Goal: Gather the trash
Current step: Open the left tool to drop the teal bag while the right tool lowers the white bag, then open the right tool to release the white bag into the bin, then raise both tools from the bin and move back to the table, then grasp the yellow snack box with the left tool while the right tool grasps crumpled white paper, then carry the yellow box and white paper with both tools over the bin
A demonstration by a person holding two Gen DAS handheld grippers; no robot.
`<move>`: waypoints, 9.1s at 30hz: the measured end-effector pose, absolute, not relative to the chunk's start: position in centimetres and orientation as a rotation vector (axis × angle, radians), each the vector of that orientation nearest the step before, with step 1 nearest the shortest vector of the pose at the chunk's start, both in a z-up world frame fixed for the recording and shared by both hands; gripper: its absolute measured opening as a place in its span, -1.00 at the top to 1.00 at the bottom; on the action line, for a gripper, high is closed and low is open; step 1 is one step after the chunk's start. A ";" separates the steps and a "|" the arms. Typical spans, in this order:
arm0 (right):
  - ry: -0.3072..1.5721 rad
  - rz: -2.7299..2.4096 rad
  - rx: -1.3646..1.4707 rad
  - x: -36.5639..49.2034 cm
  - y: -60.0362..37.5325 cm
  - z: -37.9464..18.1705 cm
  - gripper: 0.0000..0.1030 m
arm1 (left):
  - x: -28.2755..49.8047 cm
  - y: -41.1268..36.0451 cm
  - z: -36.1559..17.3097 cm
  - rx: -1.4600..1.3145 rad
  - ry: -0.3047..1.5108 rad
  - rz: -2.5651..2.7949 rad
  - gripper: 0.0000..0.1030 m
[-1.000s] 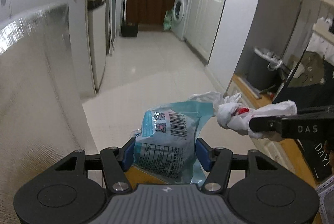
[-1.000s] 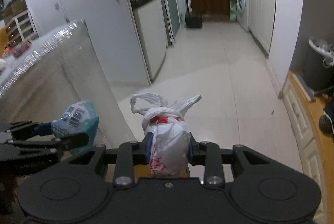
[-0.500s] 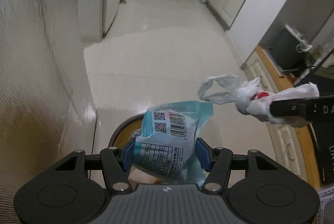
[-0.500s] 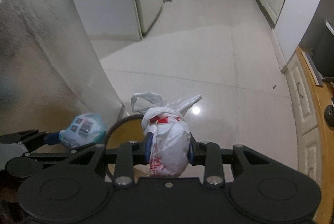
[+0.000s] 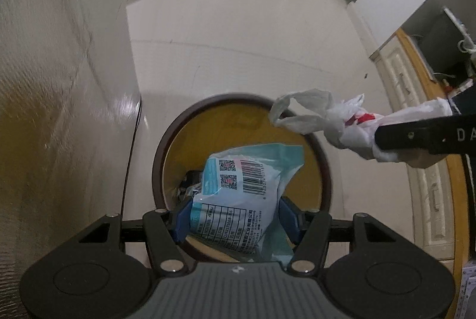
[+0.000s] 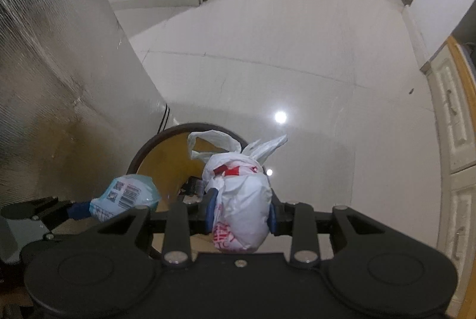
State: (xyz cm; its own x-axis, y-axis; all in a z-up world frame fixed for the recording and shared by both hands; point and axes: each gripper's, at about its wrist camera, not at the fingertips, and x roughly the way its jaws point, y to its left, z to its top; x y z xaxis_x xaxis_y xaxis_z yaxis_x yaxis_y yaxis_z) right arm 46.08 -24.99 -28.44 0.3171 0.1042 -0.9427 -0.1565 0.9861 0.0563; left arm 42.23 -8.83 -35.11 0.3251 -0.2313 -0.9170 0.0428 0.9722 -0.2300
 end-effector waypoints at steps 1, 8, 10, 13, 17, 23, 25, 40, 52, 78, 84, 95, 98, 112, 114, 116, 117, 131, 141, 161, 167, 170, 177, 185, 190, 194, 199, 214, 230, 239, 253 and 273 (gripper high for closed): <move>1.249 0.178 -0.047 46.3 -25.0 -29.0 0.34 | 42.4 -8.7 -35.6 -0.184 1.233 -0.177 -0.18; 1.302 0.202 -0.064 47.4 -23.5 -32.7 0.34 | 43.6 -9.6 -39.4 -0.220 1.280 -0.216 -0.18; 1.310 0.190 -0.053 47.7 -23.5 -33.5 0.34 | 44.1 -10.0 -40.6 -0.218 1.305 -0.225 -0.18; 1.327 0.184 -0.047 48.3 -23.6 -34.8 0.34 | 44.5 -10.1 -42.0 -0.228 1.350 -0.223 -0.18; 1.366 0.185 -0.045 48.9 -23.1 -36.7 0.34 | 45.2 -9.6 -43.6 -0.285 1.391 -0.205 -0.18; 1.395 0.213 -0.033 49.5 -22.0 -38.3 0.33 | 45.1 -9.1 -44.6 -0.319 1.428 -0.208 -0.41; 1.395 0.223 -0.028 49.8 -21.8 -38.6 0.33 | 45.0 -9.4 -45.2 -0.307 1.480 -0.209 -0.50; 1.379 0.281 -0.018 50.8 -22.0 -38.9 -0.17 | 45.0 -9.7 -44.9 -0.218 1.519 -0.212 -0.79; 1.394 0.248 -0.061 49.4 -24.8 -38.1 -0.72 | 45.4 -10.5 -42.7 -0.108 1.509 -0.246 -1.00; 1.316 0.270 0.045 44.5 -27.9 -32.7 -1.00 | 42.7 -8.3 -34.8 -0.032 1.389 -0.173 -1.00; 1.281 0.257 0.044 43.0 -28.5 -30.6 -1.00 | 41.2 -7.6 -32.3 -0.030 1.344 -0.157 -1.00; 1.181 0.252 0.058 39.1 -29.4 -25.5 -1.00 | 38.2 -6.8 -27.1 -0.054 1.228 -0.137 -1.00; 1.159 0.256 0.054 37.7 -29.4 -24.4 -1.00 | 37.3 -6.4 -25.6 -0.060 1.196 -0.133 -1.00; 0.986 0.242 0.052 31.1 -30.0 -17.3 -1.00 | 31.5 -7.5 -17.0 -0.027 0.997 -0.203 -1.00; 0.948 0.232 0.045 30.3 -30.1 -16.0 -1.00 | 30.4 -7.6 -15.4 -0.028 0.954 -0.204 -1.00; 0.907 0.227 0.035 29.4 -30.2 -14.5 -1.00 | 29.1 -7.6 -13.7 -0.028 0.912 -0.207 -1.00; 0.881 0.227 0.038 29.1 -30.2 -13.6 -1.00 | 28.4 -7.6 -12.8 -0.028 0.889 -0.209 -1.00; 0.560 0.265 0.059 23.5 -28.7 -3.2 -1.00 | 17.9 -5.8 -0.7 -0.008 0.579 -0.209 -1.00; 0.382 0.341 0.084 22.0 -25.0 3.1 -1.00 | 12.8 0.3 7.7 0.049 0.389 -0.078 -1.00; 0.272 0.548 0.018 26.7 -9.6 11.7 -1.00 | 19.3 19.5 13.8 0.076 0.345 0.148 -1.00; 0.284 0.600 -0.008 29.8 -3.3 12.8 -1.00 | 24.2 25.7 11.8 0.041 0.391 0.213 -1.00; 0.296 0.624 -0.011 31.3 -0.4 13.0 -1.00 | 26.3 28.3 10.1 0.015 0.418 0.209 -1.00; 0.328 0.640 -0.045 34.4 5.2 12.7 -1.00 | 29.4 32.8 6.5 -0.081 0.481 0.135 -1.00; 0.400 0.610 0.006 38.5 9.7 11.6 -1.00 | 30.8 34.4 3.6 -0.078 0.578 0.087 -1.00; 0.459 0.610 0.043 41.0 12.7 10.2 -1.00 | 31.0 34.0 2.8 -0.019 0.600 0.078 -0.97; 0.511 0.633 0.079 42.5 15.3 8.8 -1.00 | 31.0 33.9 2.5 0.001 0.603 0.074 -0.84; 0.557 0.661 0.121 43.5 18.2 7.1 -1.00 | 31.4 33.8 2.0 0.022 0.623 0.066 -0.66; 0.711 0.650 0.241 46.2 24.0 2.4 -0.96 | 31.5 35.0 1.2 -0.018 0.633 0.130 -0.34; 0.691 0.654 0.163 44.6 21.8 2.5 0.28 | 30.4 35.7 1.9 -0.056 0.572 0.164 -0.12; 0.592 0.707 0.069 41.6 19.1 3.6 0.29 | 29.6 36.2 2.8 -0.118 0.510 0.218 -0.12; 0.509 0.706 0.007 38.2 13.7 4.6 0.29 | 28.5 32.2 3.7 -0.117 0.483 0.203 -0.13; 0.463 0.587 0.007 34.3 0.0 4.8 0.29 | 27.8 19.2 3.9 -0.082 0.467 0.065 -0.13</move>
State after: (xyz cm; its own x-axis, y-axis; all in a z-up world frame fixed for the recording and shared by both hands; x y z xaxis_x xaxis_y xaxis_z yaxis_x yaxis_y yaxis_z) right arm 34.33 -0.03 4.84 0.7332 0.5356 -0.4190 -0.5325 0.8354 0.1360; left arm 27.83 19.18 3.88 0.8909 0.0437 -0.4521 -0.0813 0.9946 -0.0640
